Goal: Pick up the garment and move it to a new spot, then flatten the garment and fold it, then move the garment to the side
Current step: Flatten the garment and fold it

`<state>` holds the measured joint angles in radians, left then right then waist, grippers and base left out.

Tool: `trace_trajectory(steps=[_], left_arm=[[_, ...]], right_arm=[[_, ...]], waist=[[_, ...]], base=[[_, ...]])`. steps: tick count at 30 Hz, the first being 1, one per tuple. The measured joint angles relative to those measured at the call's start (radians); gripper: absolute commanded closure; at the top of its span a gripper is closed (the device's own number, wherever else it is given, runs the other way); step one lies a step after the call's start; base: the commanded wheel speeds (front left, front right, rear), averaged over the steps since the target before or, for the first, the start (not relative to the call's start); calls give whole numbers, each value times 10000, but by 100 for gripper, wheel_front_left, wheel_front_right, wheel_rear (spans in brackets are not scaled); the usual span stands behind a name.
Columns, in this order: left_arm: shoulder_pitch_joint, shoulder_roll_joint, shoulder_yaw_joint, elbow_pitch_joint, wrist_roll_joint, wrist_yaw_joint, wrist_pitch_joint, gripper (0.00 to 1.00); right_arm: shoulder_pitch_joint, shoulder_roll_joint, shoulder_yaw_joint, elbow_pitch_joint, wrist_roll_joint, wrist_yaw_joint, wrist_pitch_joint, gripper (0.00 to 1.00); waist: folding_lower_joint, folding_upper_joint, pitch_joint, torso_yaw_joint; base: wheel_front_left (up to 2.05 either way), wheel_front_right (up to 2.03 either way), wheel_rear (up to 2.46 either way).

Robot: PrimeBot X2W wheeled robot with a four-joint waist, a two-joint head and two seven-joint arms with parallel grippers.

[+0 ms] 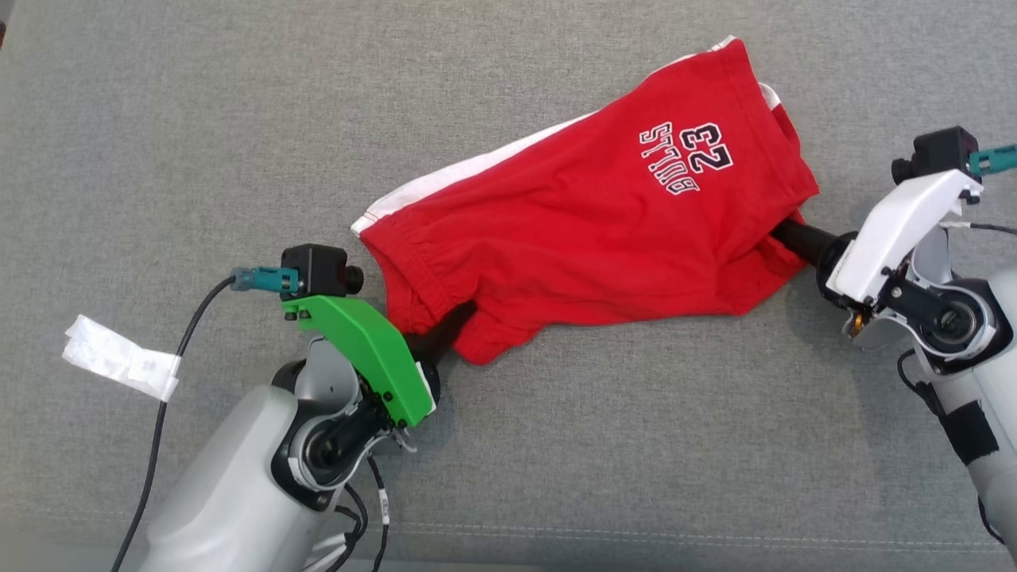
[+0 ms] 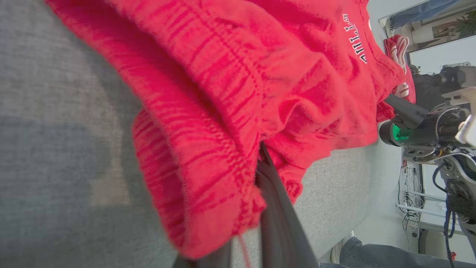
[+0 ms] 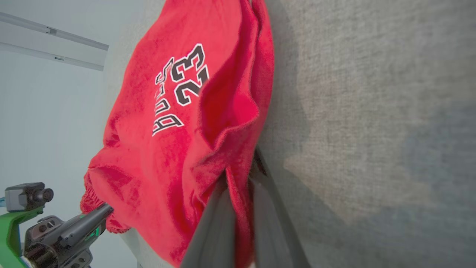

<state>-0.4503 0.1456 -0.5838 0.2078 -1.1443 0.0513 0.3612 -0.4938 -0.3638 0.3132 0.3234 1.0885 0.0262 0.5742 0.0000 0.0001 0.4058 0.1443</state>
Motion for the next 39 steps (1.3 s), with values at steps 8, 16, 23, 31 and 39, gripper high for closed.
trace_trajectory(steps=[8,16,23,31,39], left_arm=[[585,759,-309,-593,-403,-430,907,100],[743,1883,-215,-934,-362,-608,1335,100],[1255,2318,-98,-1281,-405,-606,1678,100],[1294,2531,-506,-1674,399,-612,1496,0],[1715,3135,-251,-2334,2270,31,31,0]], right_arm=[[1614,313,-548,-809,798,178,-650,100],[3718,865,-677,-2017,1267,357,-1319,100],[4540,767,-336,-2385,894,353,-1503,31],[5127,-537,-767,-3116,67,153,-1722,0],[5167,-1035,-1574,-4080,-198,-211,-2057,0]], waist=[[0,0,-266,-445],[0,0,-460,-995],[0,0,-574,-1473],[0,0,-798,-1570],[0,0,-1145,-1400]], base=[[0,0,0],[0,0,0],[0,0,0],[0,0,0],[0,0,0]])
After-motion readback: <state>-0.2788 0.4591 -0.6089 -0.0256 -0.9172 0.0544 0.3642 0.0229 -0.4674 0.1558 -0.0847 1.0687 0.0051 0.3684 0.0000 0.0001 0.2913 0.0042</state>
